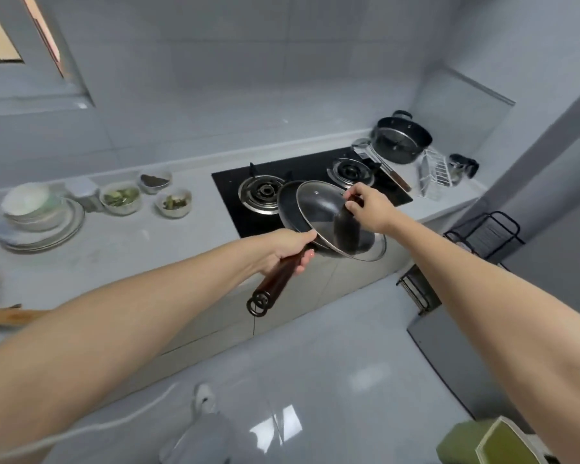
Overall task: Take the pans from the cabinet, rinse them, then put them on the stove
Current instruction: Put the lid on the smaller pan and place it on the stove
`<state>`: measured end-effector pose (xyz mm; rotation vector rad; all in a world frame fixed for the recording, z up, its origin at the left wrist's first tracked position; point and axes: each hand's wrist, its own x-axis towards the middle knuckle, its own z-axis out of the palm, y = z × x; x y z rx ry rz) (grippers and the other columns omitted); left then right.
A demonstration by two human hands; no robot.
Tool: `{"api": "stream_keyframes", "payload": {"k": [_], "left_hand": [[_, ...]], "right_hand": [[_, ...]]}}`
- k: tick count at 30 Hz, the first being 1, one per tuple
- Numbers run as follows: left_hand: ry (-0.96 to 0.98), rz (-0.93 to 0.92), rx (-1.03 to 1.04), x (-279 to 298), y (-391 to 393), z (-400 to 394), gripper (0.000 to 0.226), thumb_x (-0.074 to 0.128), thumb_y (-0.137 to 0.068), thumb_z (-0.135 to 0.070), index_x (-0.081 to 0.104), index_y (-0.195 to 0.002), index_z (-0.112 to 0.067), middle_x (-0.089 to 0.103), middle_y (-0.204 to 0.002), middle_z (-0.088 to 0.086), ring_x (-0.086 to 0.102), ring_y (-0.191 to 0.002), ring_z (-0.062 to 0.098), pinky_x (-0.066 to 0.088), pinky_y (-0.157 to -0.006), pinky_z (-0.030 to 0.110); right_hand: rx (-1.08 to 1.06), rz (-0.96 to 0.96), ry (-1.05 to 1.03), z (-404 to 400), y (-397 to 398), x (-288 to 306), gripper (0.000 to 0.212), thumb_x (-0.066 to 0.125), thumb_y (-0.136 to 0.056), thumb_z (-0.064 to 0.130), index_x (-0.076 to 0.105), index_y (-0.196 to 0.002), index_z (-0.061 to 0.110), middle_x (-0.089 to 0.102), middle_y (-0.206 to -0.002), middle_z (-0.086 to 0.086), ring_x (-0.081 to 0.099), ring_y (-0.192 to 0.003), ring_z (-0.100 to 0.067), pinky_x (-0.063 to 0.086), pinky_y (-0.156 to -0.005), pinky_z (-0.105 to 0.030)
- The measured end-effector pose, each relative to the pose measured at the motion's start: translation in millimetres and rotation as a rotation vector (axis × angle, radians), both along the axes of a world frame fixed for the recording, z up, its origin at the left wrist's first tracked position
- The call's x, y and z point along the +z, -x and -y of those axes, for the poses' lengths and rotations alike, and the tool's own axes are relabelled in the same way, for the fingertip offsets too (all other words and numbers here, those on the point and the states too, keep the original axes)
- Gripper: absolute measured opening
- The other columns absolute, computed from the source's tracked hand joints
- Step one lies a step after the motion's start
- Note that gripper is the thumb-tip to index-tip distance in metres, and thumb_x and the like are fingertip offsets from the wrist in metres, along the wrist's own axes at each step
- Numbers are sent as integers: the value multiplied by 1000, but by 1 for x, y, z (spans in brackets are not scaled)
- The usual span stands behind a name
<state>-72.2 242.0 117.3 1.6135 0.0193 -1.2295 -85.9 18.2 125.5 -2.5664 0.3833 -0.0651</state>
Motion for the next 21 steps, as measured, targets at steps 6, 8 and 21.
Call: {"api": "stream_keyframes", "payload": {"k": [6, 8, 21], "left_hand": [[-47, 1, 0, -34, -104, 20, 46, 39, -102, -51, 54, -78, -14, 49, -54, -7, 42, -38, 3, 39, -37, 15], [-53, -17, -7, -49, -145, 25, 48, 37, -102, -53, 53, -78, -15, 49, -47, -8, 42, -37, 3, 38, -37, 14], [-90, -144, 38, -114, -307, 29, 51, 40, -98, -60, 55, -76, -16, 50, -57, -6, 44, -44, 5, 41, -43, 16]], "right_hand": [[123, -56, 86, 15, -125, -31, 12, 58, -96, 22, 58, -108, 20, 65, -105, -10, 61, -93, -26, 47, -86, -34], [159, -87, 112, 19, -169, -43, 10, 57, -96, 26, 54, -106, 27, 63, -103, -11, 62, -91, -28, 49, -84, -35], [296, -192, 108, 29, -349, -94, 17, 58, -97, 22, 58, -114, 19, 52, -110, -8, 55, -88, -21, 37, -79, -24]]}}
